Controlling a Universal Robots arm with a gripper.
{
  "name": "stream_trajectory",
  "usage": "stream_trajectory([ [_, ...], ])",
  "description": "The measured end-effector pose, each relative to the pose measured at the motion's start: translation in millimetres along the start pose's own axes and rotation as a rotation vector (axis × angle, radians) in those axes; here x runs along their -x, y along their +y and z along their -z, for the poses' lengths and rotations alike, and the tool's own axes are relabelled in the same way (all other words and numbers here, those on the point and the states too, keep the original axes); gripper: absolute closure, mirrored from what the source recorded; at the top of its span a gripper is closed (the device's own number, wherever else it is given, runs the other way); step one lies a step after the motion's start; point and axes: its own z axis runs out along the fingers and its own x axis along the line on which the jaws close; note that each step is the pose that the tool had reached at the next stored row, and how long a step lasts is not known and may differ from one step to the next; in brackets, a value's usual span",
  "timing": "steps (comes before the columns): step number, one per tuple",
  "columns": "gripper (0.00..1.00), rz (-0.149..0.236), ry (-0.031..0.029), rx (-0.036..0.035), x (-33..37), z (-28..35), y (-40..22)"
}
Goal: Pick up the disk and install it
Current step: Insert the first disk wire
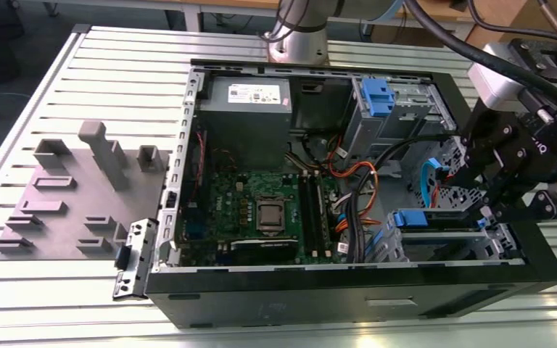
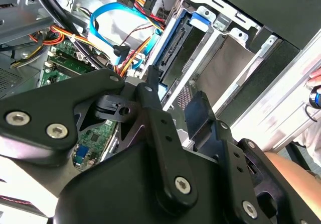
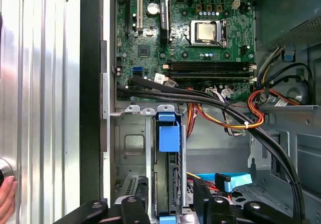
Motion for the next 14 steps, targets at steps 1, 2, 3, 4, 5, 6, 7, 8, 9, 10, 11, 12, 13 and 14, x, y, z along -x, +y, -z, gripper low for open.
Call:
stream_trajectory([
  [1,0.52,0.000,0.0001,0.0000,0.1,0.0,0.0],
  [2,0.52,0.000,0.0002,0.0000,0.3,0.1,0.0],
  [3,0.52,0.000,0.0003,0.0000,0.5,0.2,0.0],
  [4,0.52,0.000,0.0003,0.0000,0.9,0.1,0.0],
  [5,0.52,0.000,0.0000,0.0000,1.4,-0.1,0.0],
  [6,0.52,0.000,0.0000,0.0000,2.2,-0.1,0.0],
  [7,0.52,0.000,0.0001,0.0000,3.2,-0.1,0.0],
  [8,0.52,0.000,0.0000,0.0000,4.2,-0.2,0.1],
  [9,0.52,0.000,0.0000,-0.0001,5.2,-0.2,0.1],
  [10,0.52,0.000,0.0000,0.0000,6.2,-0.2,0.1],
  [11,0.52,0.000,0.0001,0.0000,7.2,-0.3,0.1],
  [12,0.52,0.000,0.0000,0.0000,8.1,-0.3,0.2],
  [13,0.52,0.000,-0.0002,0.0000,9.2,-0.4,0.2],
  [14,0.52,0.000,-0.0004,0.0000,10.2,-0.4,0.2],
])
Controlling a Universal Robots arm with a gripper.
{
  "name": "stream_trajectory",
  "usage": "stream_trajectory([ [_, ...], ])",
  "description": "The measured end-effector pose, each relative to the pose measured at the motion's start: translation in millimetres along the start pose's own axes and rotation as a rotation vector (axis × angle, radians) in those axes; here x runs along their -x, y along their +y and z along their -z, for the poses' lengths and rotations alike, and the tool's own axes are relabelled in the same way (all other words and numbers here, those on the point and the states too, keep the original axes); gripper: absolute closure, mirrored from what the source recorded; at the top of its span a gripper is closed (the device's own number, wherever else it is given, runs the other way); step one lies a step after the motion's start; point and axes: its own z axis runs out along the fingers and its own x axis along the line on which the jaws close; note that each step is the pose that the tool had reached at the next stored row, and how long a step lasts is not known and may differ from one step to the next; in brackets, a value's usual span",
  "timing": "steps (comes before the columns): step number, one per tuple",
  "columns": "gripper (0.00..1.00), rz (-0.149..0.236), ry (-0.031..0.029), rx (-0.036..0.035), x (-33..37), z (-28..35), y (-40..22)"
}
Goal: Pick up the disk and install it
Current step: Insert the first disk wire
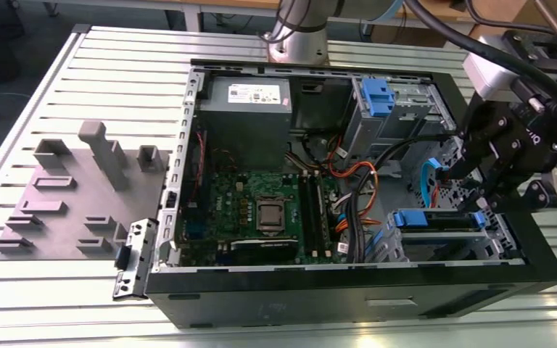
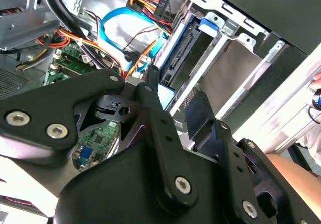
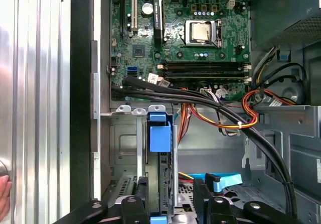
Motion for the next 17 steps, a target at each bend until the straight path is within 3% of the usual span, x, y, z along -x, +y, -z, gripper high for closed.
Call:
stream_trajectory([
  [17,0.52,0.000,-0.0005,0.0000,3.3,1.2,0.1],
])
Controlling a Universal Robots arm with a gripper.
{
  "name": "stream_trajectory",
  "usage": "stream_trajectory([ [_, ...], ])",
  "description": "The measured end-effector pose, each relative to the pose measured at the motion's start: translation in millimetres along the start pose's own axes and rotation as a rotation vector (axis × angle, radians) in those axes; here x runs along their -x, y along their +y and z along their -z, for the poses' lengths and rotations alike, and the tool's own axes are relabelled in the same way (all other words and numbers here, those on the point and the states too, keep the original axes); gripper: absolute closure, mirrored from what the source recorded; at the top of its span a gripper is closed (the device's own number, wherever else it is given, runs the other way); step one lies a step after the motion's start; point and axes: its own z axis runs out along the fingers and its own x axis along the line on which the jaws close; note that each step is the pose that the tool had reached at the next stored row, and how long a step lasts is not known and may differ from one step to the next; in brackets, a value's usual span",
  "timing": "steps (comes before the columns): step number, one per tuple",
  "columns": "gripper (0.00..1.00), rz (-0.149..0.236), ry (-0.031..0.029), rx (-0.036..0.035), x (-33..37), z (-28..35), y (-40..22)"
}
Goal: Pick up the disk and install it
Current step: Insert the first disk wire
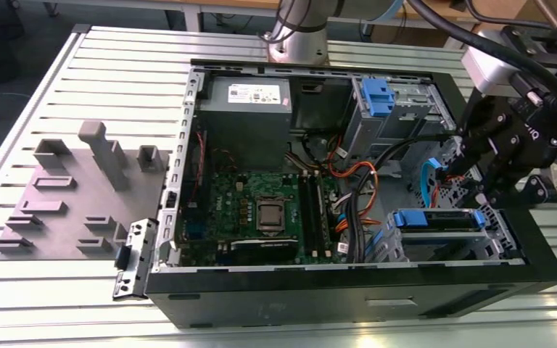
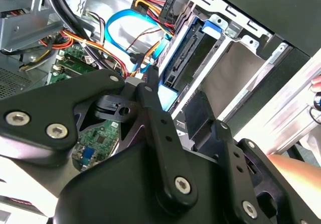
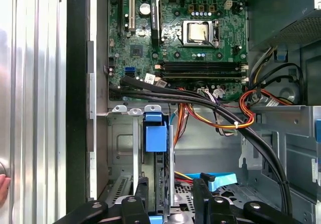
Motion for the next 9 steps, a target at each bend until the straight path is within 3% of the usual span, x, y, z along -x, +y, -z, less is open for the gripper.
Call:
stream_trajectory([
  [9,0.52,0.000,-0.0011,0.0001,6.3,-0.4,0.1],
])
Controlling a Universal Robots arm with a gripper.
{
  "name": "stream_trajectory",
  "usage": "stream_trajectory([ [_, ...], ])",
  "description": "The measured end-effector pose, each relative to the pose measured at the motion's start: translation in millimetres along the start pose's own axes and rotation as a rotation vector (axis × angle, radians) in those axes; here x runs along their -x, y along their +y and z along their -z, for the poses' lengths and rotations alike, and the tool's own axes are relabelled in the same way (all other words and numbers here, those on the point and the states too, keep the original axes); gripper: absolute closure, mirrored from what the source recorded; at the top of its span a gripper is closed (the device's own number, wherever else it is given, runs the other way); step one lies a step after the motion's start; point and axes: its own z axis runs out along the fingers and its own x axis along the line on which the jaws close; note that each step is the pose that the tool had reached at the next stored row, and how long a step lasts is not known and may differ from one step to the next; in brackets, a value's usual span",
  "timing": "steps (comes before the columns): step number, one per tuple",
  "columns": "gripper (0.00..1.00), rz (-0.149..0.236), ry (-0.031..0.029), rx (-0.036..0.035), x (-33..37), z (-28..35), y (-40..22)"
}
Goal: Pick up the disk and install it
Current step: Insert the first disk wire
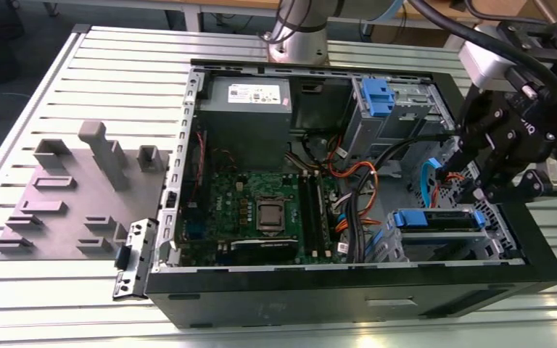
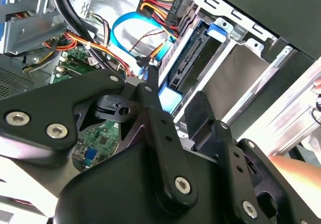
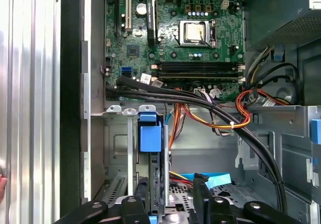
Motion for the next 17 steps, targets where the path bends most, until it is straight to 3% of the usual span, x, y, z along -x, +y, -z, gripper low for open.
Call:
stream_trajectory([
  [6,0.52,0.000,-0.0015,0.0000,2.8,-3.0,0.0],
  [11,0.52,0.000,-0.0047,0.0000,10.4,-4.7,0.1],
  [17,0.52,0.000,-0.0083,-0.0002,14.5,-9.7,0.2],
])
